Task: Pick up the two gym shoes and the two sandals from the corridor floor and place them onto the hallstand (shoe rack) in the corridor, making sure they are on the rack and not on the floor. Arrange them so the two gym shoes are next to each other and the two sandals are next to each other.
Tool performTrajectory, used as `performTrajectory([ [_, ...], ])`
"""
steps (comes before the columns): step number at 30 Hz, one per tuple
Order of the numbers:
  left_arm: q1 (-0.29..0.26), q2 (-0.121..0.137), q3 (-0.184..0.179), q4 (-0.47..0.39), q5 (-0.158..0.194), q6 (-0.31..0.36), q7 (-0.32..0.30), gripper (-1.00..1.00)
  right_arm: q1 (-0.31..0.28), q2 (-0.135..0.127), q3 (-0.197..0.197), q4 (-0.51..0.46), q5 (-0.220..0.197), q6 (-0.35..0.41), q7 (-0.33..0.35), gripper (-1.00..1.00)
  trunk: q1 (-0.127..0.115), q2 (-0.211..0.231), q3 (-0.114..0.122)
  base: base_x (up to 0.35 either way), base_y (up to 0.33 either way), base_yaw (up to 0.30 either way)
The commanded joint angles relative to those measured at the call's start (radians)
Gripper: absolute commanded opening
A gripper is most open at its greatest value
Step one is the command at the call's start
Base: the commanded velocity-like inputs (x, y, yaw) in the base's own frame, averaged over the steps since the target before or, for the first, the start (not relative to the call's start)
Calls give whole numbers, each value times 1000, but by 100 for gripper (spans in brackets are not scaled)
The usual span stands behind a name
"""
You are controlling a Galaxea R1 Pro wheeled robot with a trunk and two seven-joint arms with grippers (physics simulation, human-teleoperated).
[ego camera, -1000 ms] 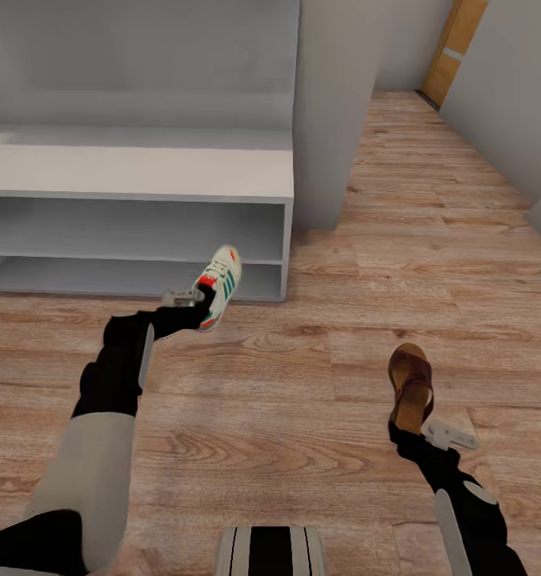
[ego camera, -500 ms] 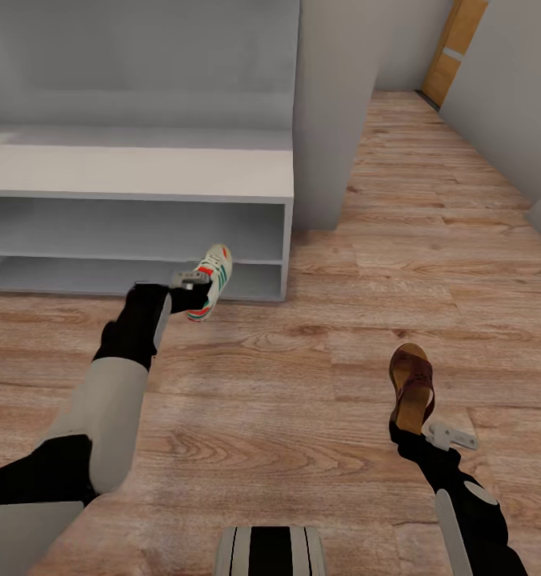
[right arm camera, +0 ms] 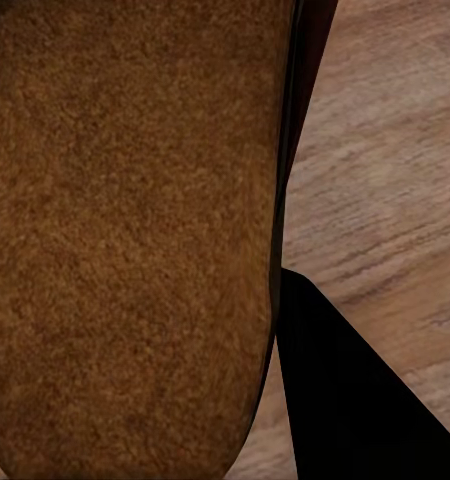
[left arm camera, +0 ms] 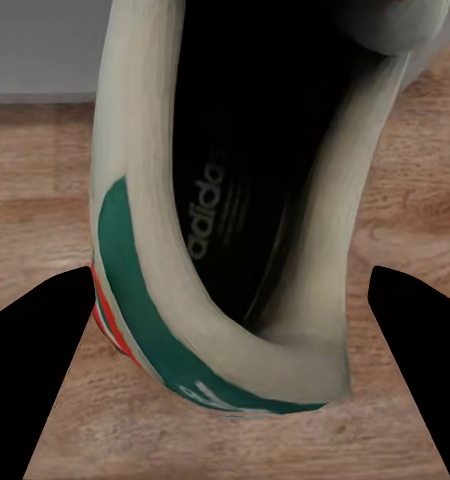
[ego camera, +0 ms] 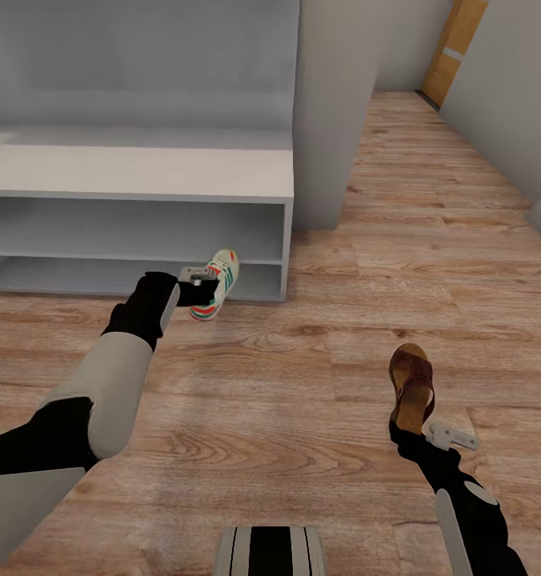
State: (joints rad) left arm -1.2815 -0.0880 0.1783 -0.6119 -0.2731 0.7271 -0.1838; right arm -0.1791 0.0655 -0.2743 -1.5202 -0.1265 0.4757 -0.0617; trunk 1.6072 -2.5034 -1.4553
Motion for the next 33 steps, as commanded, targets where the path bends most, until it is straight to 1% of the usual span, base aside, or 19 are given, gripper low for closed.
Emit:
performTrajectory([
  [1, -2, -2, 7, 2, -10, 0, -7, -100, 0, 0, 0, -1, -14, 4, -9, -100, 0, 0, -1, 0, 0, 0],
  [3, -4, -2, 8, 5, -11, -8, -6, -100, 0, 0, 0, -1, -14, 4, -9, -100, 0, 0, -1, 0, 0, 0],
  [8, -5, -4, 10, 6, -9, -89, -5, -100, 0, 0, 0, -1, -14, 4, -9, -100, 0, 0, -1, 0, 0, 0],
  [10, -5, -5, 10, 6, -8, -133, -5, -100, 0, 0, 0, -1, -14, 4, -9, -100, 0, 0, -1, 0, 0, 0],
  [11, -5, -5, 11, 7, -8, -173, -5, -100, 0, 0, 0, -1, -14, 4, -9, -100, 0, 0, -1, 0, 0, 0],
  [13, -5, -5, 15, 8, -2, -222, -5, -100, 0, 0, 0, -1, -14, 4, -9, -100, 0, 0, -1, 0, 0, 0],
  [19, -4, -7, 17, 8, 2, -294, -5, -100, 0, -1, 0, -1, -13, 4, -9, -100, 0, 0, -1, 0, 0, 0],
  [20, -4, -7, 17, 9, 2, -314, -5, -100, 0, -1, 0, -1, -13, 4, -9, -100, 0, 0, -1, 0, 0, 0],
  [25, -4, -7, 17, 9, 3, -338, -5, -100, 0, -1, 0, -1, -13, 4, -9, -100, 0, 0, -1, 0, 0, 0],
  [33, -1, -7, 20, 9, 5, -339, -5, -100, 0, -1, 0, -1, -13, 4, -9, -100, 0, 0, -1, 0, 0, 0],
])
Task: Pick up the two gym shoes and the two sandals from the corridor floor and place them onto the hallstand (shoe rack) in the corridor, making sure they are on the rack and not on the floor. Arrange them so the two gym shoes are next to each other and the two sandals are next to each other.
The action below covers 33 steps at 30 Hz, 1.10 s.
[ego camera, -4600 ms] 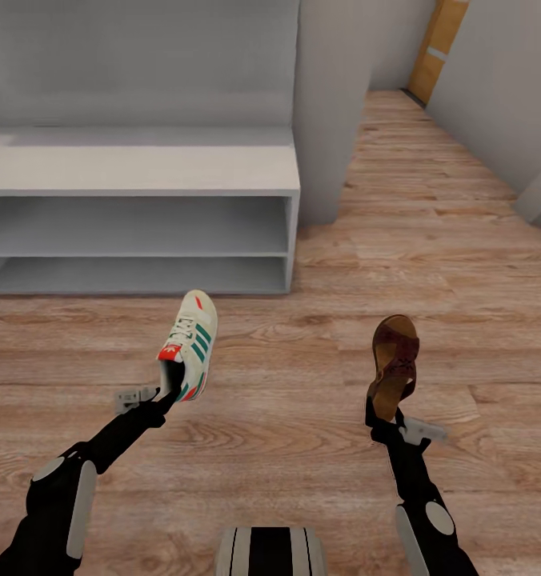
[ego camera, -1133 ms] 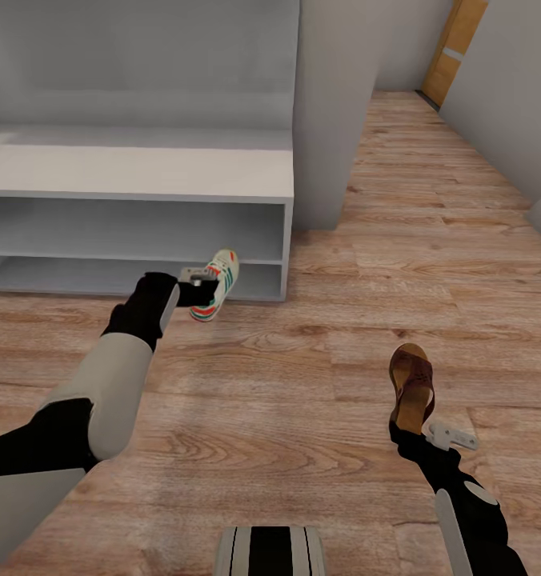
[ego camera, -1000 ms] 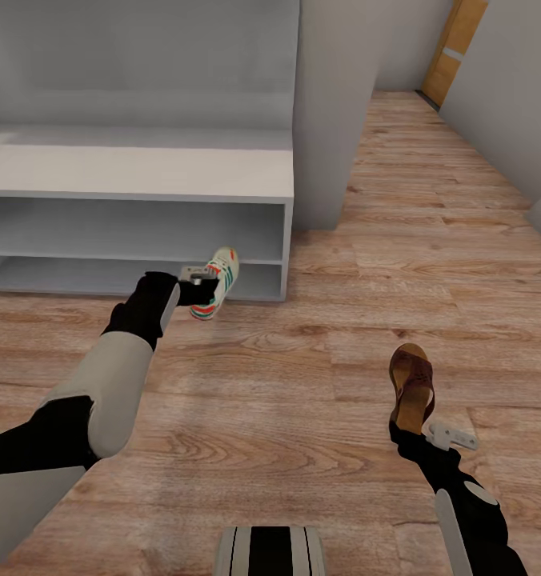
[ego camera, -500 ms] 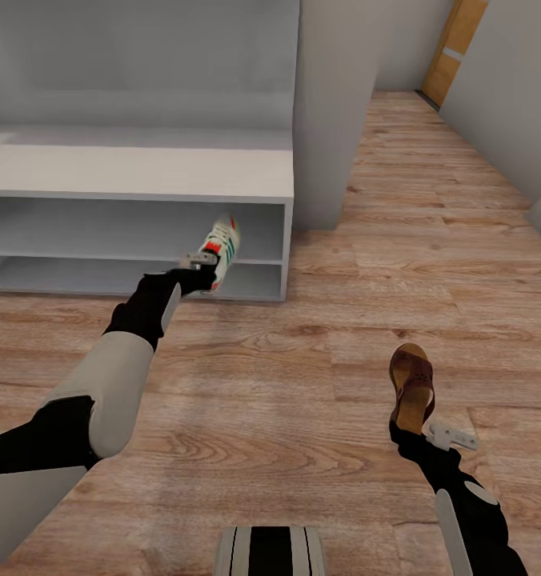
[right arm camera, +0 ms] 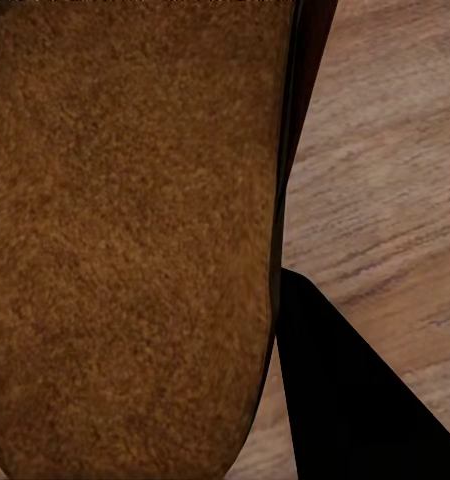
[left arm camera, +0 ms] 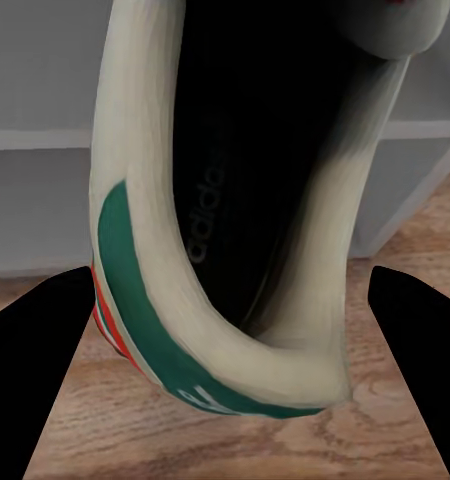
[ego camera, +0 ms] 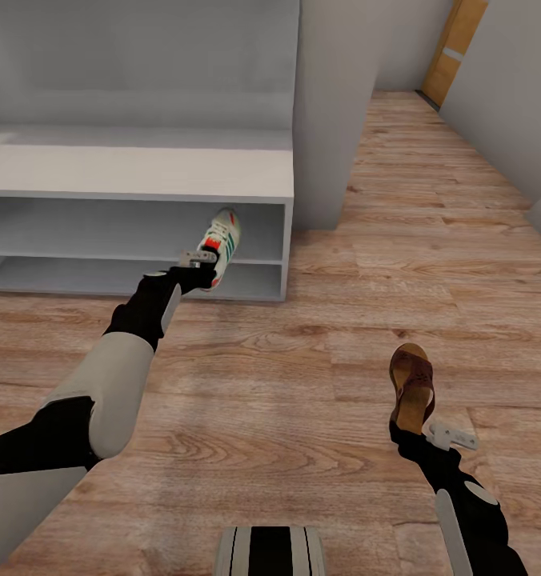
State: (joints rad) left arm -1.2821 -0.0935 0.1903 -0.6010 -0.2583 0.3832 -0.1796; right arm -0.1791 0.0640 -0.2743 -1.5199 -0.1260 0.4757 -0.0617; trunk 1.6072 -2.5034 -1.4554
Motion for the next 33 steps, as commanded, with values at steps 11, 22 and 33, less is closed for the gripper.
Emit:
performTrajectory([
  [11, -33, 0, 5, -3, -10, 69, -6, -100, 0, 0, 0, -2, -14, 4, -9, -100, 0, 0, -1, 0, 0, 0],
  [22, -132, 1, 4, -3, -11, 188, -5, -100, 0, 0, 0, -2, -14, 4, -9, -100, 0, 0, -1, 0, 0, 0],
  [33, -139, -2, 7, -3, -11, 200, -8, -100, 0, 0, 0, -2, -14, 4, -9, -100, 0, 0, -1, 0, 0, 0],
])
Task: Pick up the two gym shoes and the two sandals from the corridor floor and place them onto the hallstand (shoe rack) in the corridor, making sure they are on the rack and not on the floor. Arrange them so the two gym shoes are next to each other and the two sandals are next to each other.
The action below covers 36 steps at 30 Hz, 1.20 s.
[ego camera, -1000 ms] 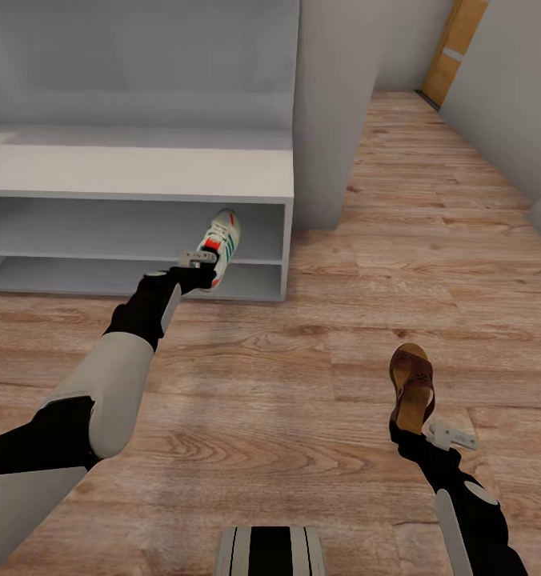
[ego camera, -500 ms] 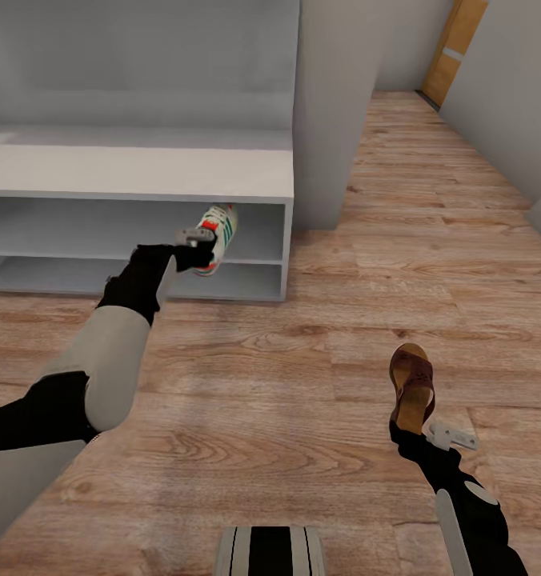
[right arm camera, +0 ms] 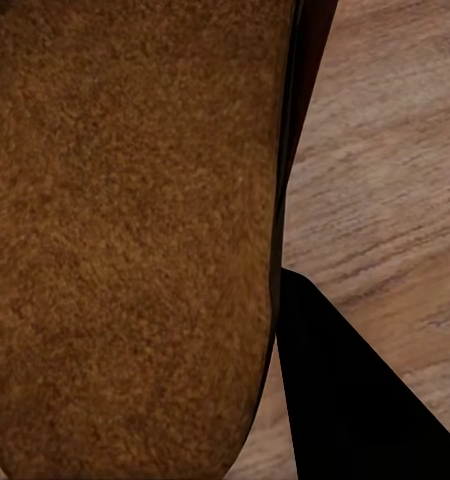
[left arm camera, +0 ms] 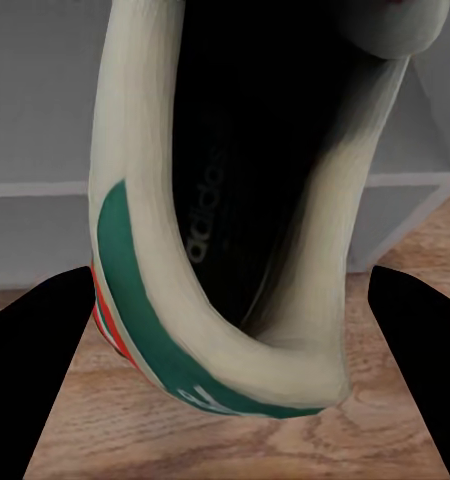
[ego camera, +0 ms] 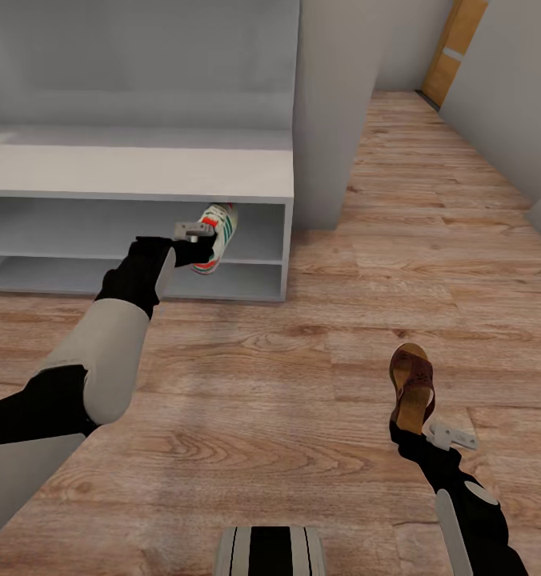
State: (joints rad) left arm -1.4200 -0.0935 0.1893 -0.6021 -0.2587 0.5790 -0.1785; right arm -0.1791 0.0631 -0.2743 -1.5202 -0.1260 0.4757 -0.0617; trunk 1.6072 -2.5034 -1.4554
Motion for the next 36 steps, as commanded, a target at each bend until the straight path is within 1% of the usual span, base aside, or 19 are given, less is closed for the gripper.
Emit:
performTrajectory([
  [1, 0, -2, 8, -1, -10, 4, -9, -100, 0, 1, 0, -1, -14, 4, -9, -100, 0, 0, -1, 0, 0, 0],
  [6, 7, -2, 8, -1, -10, 3, -10, -100, 0, 1, 0, -1, -14, 4, -9, -100, 0, 0, -1, 0, 0, 0],
  [14, 34, -2, 9, 0, -10, 2, -10, -100, 0, 1, 0, -1, -14, 4, -9, -100, 0, 0, -1, 0, 0, 0],
  [21, 36, -2, 9, 48, -10, 2, -10, -100, 0, 1, 0, -1, -14, 4, -9, -100, 0, 0, -1, 0, 0, 0],
  [27, 37, -2, 9, 55, -10, 1, -10, -100, 0, 1, 0, -1, -14, 4, -9, -100, 0, 0, -1, 0, 0, 0],
  [32, 52, -2, 9, 56, -10, -2, -10, -100, 0, 1, 0, -1, -14, 4, -9, -100, 0, 0, -1, 2, 0, 0],
  [36, 59, -2, 9, 56, -10, -5, -10, -100, 0, 1, 0, -1, -14, 4, -9, -100, 0, 0, -1, 166, 0, 0],
])
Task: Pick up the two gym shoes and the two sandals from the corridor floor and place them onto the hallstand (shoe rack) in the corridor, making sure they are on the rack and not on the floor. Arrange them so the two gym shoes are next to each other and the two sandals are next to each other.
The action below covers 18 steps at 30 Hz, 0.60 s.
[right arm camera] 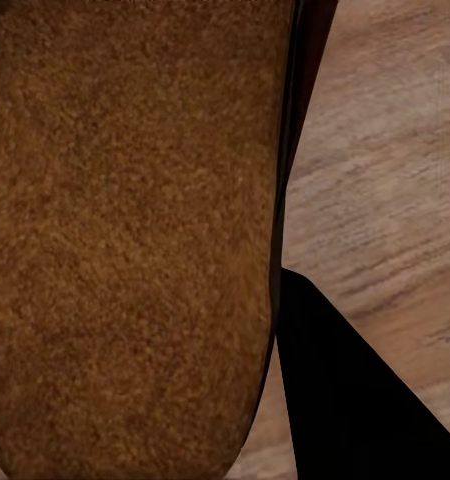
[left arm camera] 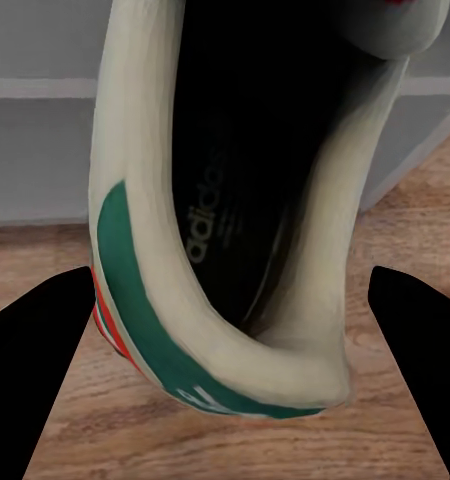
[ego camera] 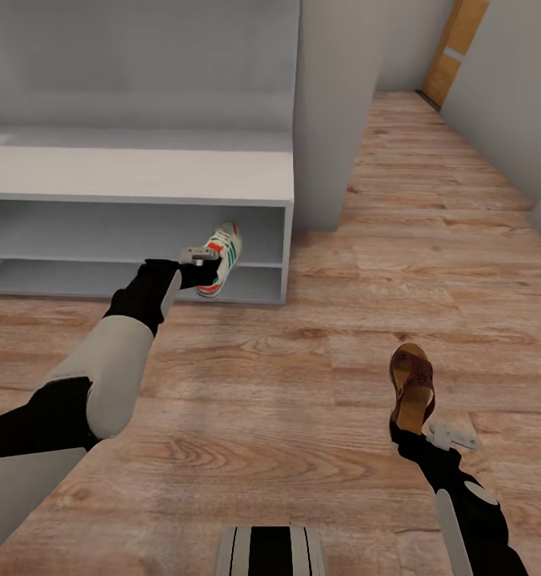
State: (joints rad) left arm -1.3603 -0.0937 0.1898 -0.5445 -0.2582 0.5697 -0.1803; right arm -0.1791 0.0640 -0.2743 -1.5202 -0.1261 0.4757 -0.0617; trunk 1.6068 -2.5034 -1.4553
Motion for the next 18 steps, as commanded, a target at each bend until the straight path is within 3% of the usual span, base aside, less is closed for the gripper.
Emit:
performTrajectory([
  [1, 1, -1, 8, -2, -10, 3, -8, -100, 0, 0, 0, -2, -14, 4, -9, -100, 0, 0, -1, 276, 0, 0],
  [8, 16, -1, 8, -2, -9, -2, -8, -100, 0, 0, 0, -1, -14, 4, -9, -100, 0, 0, -1, 230, 0, 0],
  [18, 21, -1, 8, -2, -7, -2, -8, -100, 0, 0, 0, -1, -14, 4, -9, -100, 0, 0, -1, 86, 5, 0],
])
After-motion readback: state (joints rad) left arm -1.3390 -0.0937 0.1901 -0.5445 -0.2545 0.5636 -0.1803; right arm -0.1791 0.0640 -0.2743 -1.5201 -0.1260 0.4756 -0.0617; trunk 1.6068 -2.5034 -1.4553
